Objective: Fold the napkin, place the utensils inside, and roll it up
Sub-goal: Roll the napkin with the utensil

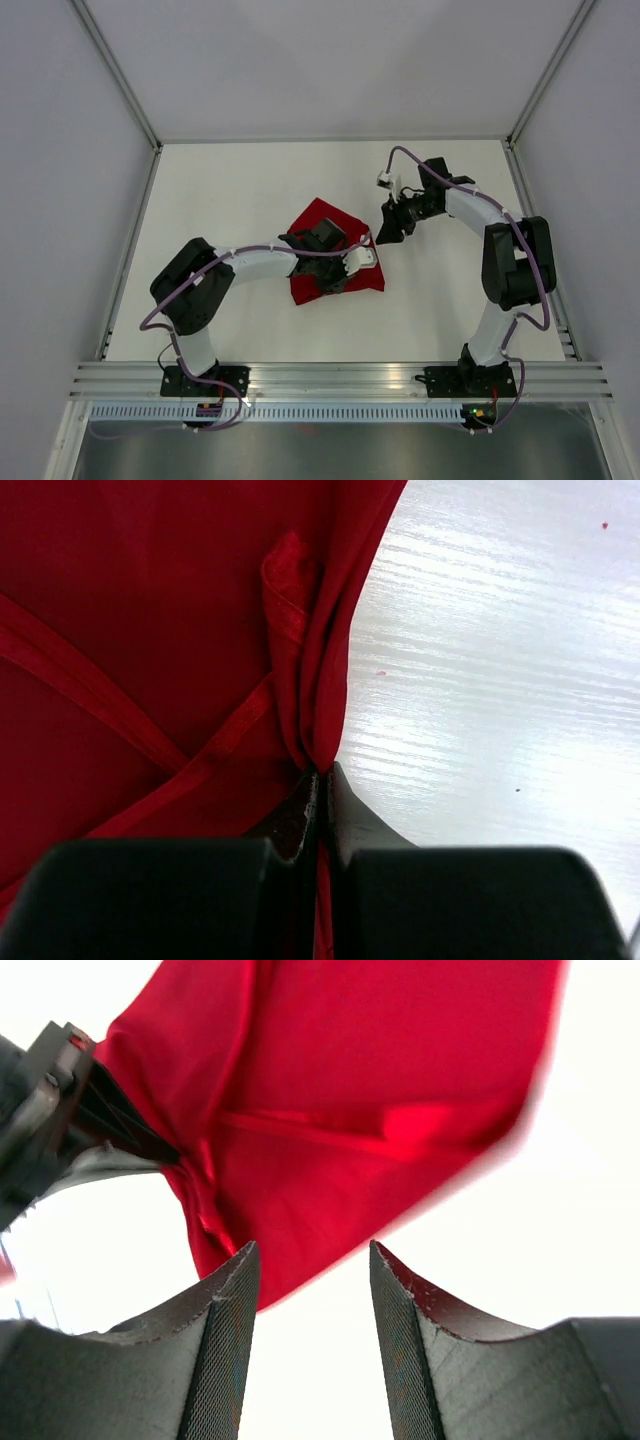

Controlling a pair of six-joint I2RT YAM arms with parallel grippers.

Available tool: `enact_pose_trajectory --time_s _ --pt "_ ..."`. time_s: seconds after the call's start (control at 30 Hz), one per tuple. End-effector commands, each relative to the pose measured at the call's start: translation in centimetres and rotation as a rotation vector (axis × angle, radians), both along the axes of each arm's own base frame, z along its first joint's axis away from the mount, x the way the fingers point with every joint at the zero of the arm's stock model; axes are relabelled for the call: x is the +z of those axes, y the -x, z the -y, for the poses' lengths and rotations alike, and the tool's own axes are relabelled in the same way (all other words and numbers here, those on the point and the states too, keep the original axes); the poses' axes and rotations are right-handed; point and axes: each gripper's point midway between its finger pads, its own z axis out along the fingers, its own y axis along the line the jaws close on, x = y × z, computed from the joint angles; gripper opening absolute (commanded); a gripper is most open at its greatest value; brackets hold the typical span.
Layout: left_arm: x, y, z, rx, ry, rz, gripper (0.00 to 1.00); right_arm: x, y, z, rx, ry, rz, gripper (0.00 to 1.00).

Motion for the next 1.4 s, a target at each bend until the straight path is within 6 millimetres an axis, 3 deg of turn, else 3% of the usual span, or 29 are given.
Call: enact_pose_trajectory --time_s 0.0,0.17,0.2,0.23,0.27,0.3,0.37,0.4,0.47,0.6,0.7,0.87,1.37 --pt "0.9 1.7 0.7 0.029 0.053 -0.197 0.02 3.6 -1.8 1.1 -0.051 -0.074 0.169 0.54" --pt "1.3 1.9 0.6 0.035 0.092 -0.304 0.02 4.6 -1.4 3.2 -0.069 -0.072 0.332 0.5" --pt "1.5 1.9 0.6 0.036 0.11 -0.333 0.02 6.0 -0.8 3.2 -0.059 -0.081 0.394 0.51" --pt "1.7 1.7 0.8 0.036 0.119 -0.349 0.02 5.2 0.5 3.3 -0.048 -0.085 0.393 0.51" --pt "1.3 2.0 0.6 0.044 0.11 -0.389 0.02 7.0 1.0 3.2 -0.023 -0.1 0.487 0.52" --pt "1.4 2.0 0.5 0.044 0.126 -0.423 0.02 6.1 2.3 3.2 -0.018 -0.097 0.484 0.53" --pt "1.3 2.2 0.5 0.044 0.128 -0.489 0.02 7.1 3.3 2.8 0.021 -0.084 0.587 0.54" --pt "1.6 1.8 0.7 0.046 0.134 -0.496 0.02 6.2 4.7 2.1 0.058 -0.08 0.585 0.54" --pt "1.5 1.8 0.9 0.046 0.133 -0.541 0.02 6.1 5.7 1.7 0.095 -0.046 0.643 0.55" --pt "1.9 1.2 1.2 0.066 0.138 -0.625 0.02 3.1 9.2 -0.6 0.218 0.012 0.667 0.55" --pt "1.9 0.8 1.6 0.081 0.142 -0.673 0.02 2.1 10.5 -1.7 0.268 0.041 0.724 0.56" --pt "1.5 1.0 1.5 0.09 0.127 -0.725 0.02 -0.1 11.1 -2.6 0.331 0.117 0.803 0.57" --pt "0.8 1.1 1.7 0.1 0.132 -0.8 0.02 -4.4 13.2 -5.9 0.482 0.231 0.906 0.56"
